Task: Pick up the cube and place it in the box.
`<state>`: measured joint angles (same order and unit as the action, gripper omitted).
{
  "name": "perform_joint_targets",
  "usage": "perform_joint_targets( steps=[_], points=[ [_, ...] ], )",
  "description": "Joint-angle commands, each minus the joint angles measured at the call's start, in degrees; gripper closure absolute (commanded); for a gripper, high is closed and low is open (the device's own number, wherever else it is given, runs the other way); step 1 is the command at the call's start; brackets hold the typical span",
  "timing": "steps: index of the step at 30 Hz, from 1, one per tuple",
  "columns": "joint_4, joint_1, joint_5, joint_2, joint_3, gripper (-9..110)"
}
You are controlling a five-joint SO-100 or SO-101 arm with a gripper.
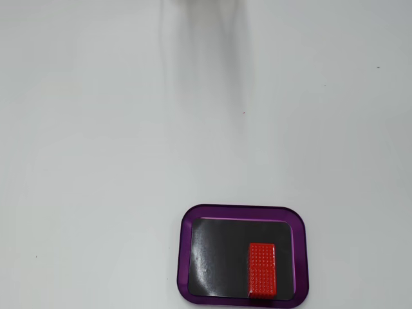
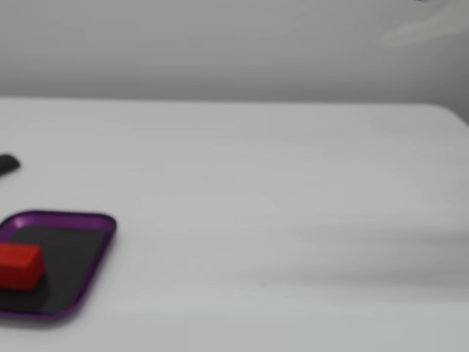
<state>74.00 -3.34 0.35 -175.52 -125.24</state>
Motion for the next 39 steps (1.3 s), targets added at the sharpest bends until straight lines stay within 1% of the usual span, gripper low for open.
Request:
perform_joint_targets(
  steps=[1, 3, 5, 17, 20, 23, 27, 32, 33, 35, 38, 39],
  points=[
    [0.62, 0.53, 0.18, -14.06, -8.79, 84],
    [0.97, 0.53, 0.26, -21.01, -14.59, 84],
    [3.25, 0.35, 0.79, -24.17, -18.63, 84],
    [3.87, 0.53, 0.26, -19.6, -22.85, 84],
    [1.76, 0.79, 0.18, -19.69, -27.33, 84],
    [-1.58, 3.78, 0.18, -20.21, -34.37, 84],
    [-2.64, 5.98, 0.26, -20.39, -44.03, 85],
    [-2.29, 6.24, 0.88, -20.39, -46.85, 85],
    [-2.11, 6.24, 0.97, -20.39, -46.85, 86],
    [-2.02, 6.24, 0.88, -20.39, -46.85, 90],
    [-2.11, 6.24, 0.44, -20.39, -47.02, 103],
    [-2.11, 6.24, 0.44, -20.39, -47.02, 102]
  ],
)
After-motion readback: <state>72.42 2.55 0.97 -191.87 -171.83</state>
